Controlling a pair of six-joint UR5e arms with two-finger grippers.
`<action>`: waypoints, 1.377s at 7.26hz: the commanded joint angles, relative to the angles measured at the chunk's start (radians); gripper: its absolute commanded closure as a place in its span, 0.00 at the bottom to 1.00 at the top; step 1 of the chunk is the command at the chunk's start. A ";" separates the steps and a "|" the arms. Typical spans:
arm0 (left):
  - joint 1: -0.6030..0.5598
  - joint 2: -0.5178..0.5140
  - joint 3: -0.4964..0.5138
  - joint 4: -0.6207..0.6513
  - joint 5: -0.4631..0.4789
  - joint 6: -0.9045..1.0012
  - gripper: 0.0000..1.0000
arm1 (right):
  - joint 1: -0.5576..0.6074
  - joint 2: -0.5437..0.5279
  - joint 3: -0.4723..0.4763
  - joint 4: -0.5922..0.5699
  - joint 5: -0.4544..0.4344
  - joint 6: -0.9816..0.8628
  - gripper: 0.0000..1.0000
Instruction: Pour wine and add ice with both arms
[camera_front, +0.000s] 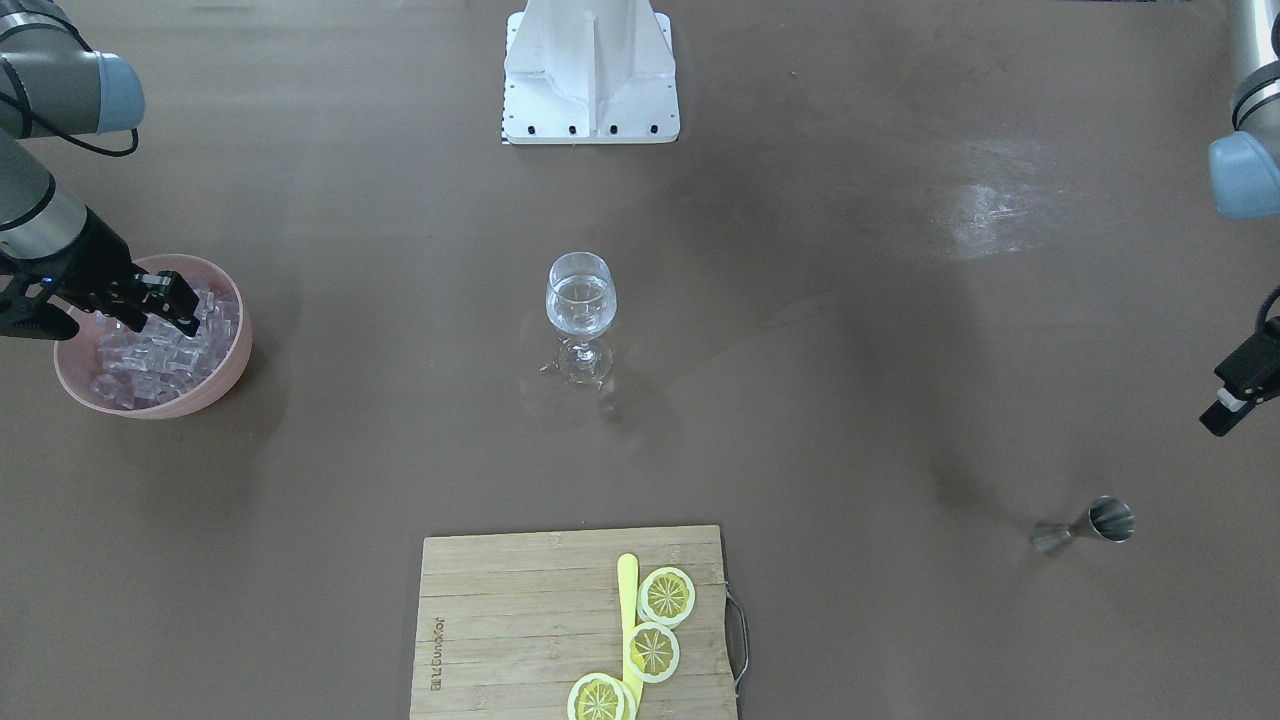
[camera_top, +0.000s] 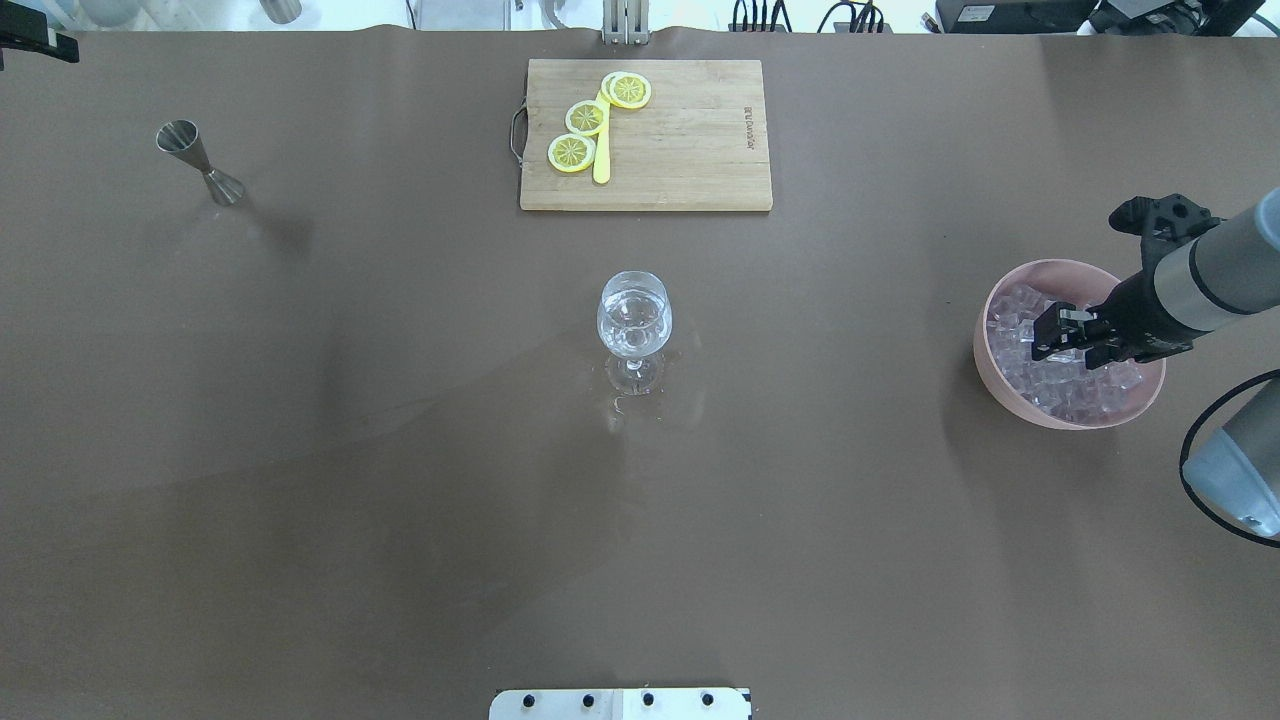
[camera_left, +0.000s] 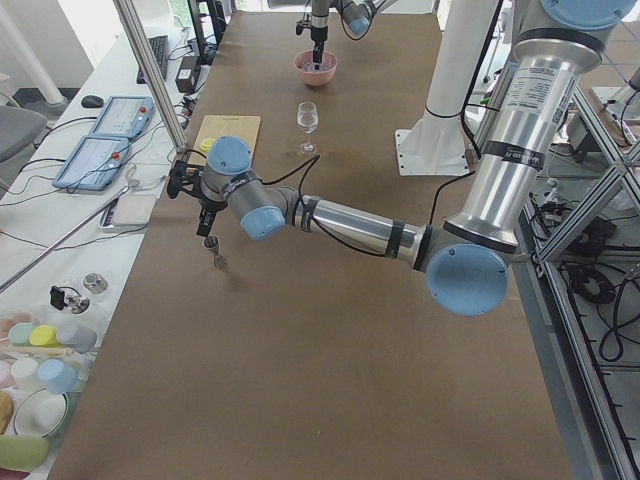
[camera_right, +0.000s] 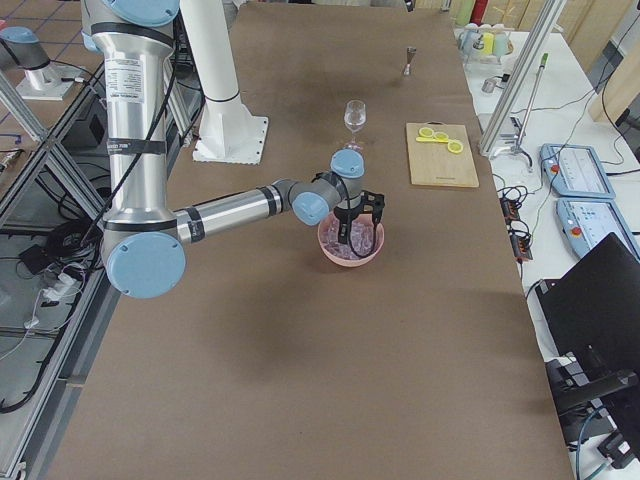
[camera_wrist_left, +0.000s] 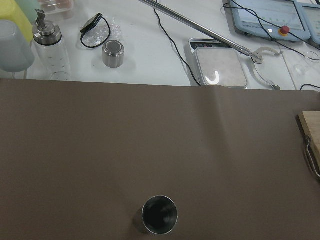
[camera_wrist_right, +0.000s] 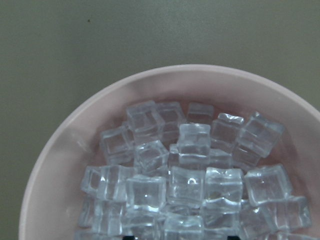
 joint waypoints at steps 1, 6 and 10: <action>-0.001 0.000 -0.002 0.000 0.000 -0.001 0.01 | 0.000 -0.003 0.002 -0.020 -0.003 -0.008 1.00; -0.004 -0.003 -0.017 -0.006 -0.002 0.001 0.01 | 0.028 0.263 0.141 -0.433 -0.003 -0.014 1.00; -0.068 0.035 -0.044 -0.002 -0.005 -0.007 0.01 | -0.153 0.627 0.141 -0.612 -0.107 0.015 1.00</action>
